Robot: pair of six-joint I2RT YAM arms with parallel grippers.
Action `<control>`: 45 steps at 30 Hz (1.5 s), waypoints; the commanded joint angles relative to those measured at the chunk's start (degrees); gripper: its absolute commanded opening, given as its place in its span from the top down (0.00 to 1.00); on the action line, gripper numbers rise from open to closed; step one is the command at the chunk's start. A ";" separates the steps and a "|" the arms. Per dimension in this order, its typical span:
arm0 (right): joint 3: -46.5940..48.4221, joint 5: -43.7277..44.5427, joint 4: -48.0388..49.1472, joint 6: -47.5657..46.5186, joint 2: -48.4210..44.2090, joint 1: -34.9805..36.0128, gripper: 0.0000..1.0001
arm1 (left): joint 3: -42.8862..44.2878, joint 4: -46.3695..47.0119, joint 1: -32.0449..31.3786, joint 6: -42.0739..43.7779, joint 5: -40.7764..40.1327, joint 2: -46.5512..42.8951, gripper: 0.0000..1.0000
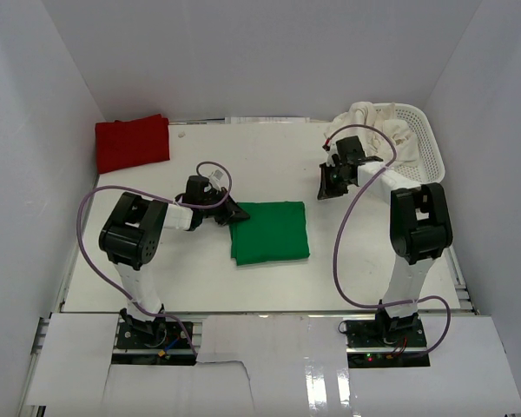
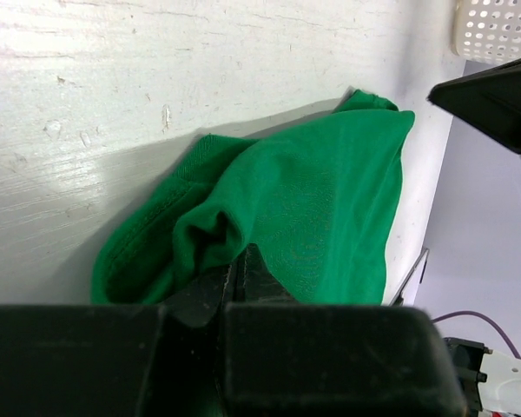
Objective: Fold and stack the t-shirts
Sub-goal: Smooth out wrinkles on the folded tshirt
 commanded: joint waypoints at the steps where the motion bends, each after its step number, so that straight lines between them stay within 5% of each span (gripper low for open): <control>1: 3.52 -2.57 -2.14 -1.29 -4.04 1.18 0.92 | -1.25 -9.03 1.06 3.84 -8.10 0.24 0.94; 15: -13.25 -20.24 0.22 4.24 -20.57 5.31 0.91 | 2.26 -29.67 0.71 6.03 -2.93 -24.53 0.89; 23: -23.10 -29.12 8.73 8.81 -22.59 9.71 0.91 | -5.01 -28.38 -5.60 1.20 0.69 -34.47 0.86; 32: -29.86 -39.92 26.29 17.41 -17.94 11.38 0.92 | -13.64 -11.42 -10.01 -3.99 2.01 -29.57 0.86; 45: -29.26 -44.50 40.91 25.77 -6.52 14.54 0.92 | -10.31 -7.10 -10.37 -5.92 3.06 -22.53 0.87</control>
